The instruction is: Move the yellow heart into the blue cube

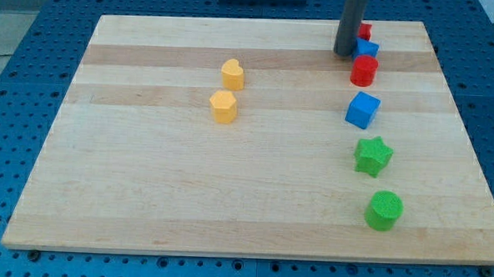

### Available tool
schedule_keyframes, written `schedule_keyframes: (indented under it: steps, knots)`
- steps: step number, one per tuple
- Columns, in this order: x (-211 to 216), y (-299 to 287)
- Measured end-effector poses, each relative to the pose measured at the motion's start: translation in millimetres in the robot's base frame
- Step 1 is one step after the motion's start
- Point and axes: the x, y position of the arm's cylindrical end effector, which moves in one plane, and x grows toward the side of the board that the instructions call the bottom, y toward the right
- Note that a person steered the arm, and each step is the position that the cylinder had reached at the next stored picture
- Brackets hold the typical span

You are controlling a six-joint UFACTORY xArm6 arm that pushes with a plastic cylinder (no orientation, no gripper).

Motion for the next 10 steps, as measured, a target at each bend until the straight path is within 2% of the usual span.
schedule_keyframes:
  steps: [1, 2, 3, 4, 5, 6, 7, 8, 10]
  knots:
    - [-5.2, -54.0]
    - [-5.3, -167.4]
    - [15.9, -220.4]
    - [40.3, -202.4]
    - [45.8, -189.4]
    - [67.0, -241.4]
    - [95.2, -208.2]
    - [98.0, -173.5]
    - [66.8, -172.8]
